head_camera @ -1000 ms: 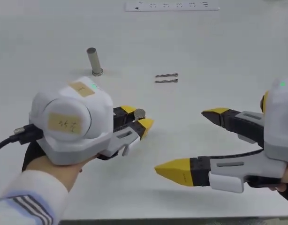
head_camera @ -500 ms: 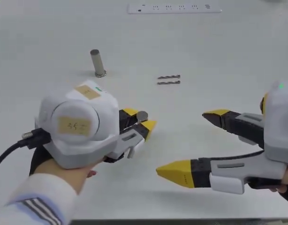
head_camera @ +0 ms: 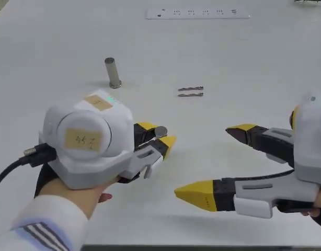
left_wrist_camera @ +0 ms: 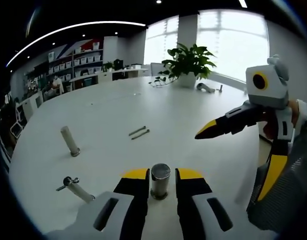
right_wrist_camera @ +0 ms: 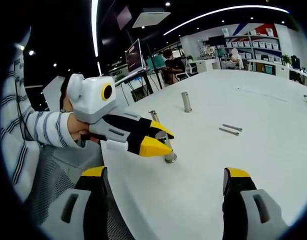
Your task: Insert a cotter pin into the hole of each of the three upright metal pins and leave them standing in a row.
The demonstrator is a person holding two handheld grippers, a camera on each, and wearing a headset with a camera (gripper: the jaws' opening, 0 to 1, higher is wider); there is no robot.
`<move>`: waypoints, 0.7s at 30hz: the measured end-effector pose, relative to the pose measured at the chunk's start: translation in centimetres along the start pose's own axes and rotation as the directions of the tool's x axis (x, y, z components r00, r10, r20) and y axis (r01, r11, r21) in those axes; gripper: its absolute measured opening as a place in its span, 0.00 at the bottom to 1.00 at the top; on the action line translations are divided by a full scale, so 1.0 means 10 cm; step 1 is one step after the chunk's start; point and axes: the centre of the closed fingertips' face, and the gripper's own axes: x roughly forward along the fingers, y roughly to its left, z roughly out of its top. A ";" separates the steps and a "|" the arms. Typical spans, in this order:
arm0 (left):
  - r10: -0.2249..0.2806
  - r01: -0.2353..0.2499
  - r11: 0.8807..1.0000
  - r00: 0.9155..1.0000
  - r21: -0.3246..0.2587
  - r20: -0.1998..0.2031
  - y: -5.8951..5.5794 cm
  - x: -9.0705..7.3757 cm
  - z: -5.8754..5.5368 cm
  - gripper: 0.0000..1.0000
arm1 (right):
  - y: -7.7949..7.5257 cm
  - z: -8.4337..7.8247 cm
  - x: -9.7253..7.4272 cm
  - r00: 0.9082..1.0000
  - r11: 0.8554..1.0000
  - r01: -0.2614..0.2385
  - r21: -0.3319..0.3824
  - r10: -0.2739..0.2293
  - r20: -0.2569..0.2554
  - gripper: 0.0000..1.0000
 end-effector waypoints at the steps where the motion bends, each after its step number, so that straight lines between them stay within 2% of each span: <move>1: -0.009 0.009 1.000 1.000 0.015 0.002 -0.01 -0.01 0.02 0.22 | 0.00 0.00 0.00 1.000 1.000 0.000 0.000 0.000 0.001 0.95; 7: -0.102 0.100 0.993 0.994 0.059 0.036 -0.09 -0.14 0.14 0.42 | 0.00 0.03 -0.03 1.000 1.000 0.003 -0.009 -0.003 0.004 0.95; 11: -0.179 0.175 0.980 0.983 0.090 0.033 -0.17 -0.28 0.15 0.42 | -0.01 0.04 -0.04 1.000 1.000 0.006 -0.011 -0.006 0.004 0.95; 16: -0.210 0.207 0.975 0.977 0.084 0.028 -0.17 -0.45 0.12 0.60 | -0.04 0.02 -0.05 1.000 1.000 0.008 -0.015 -0.008 -0.006 0.94; 18: -0.234 0.231 0.970 0.972 0.080 0.023 -0.20 -0.52 0.09 0.65 | -0.06 0.02 -0.06 1.000 1.000 0.009 -0.016 -0.009 -0.009 0.94; 21: -0.240 0.237 0.969 0.970 0.062 0.043 -0.20 -0.60 0.08 0.74 | -0.08 0.02 -0.07 1.000 1.000 0.013 -0.023 -0.014 -0.016 0.94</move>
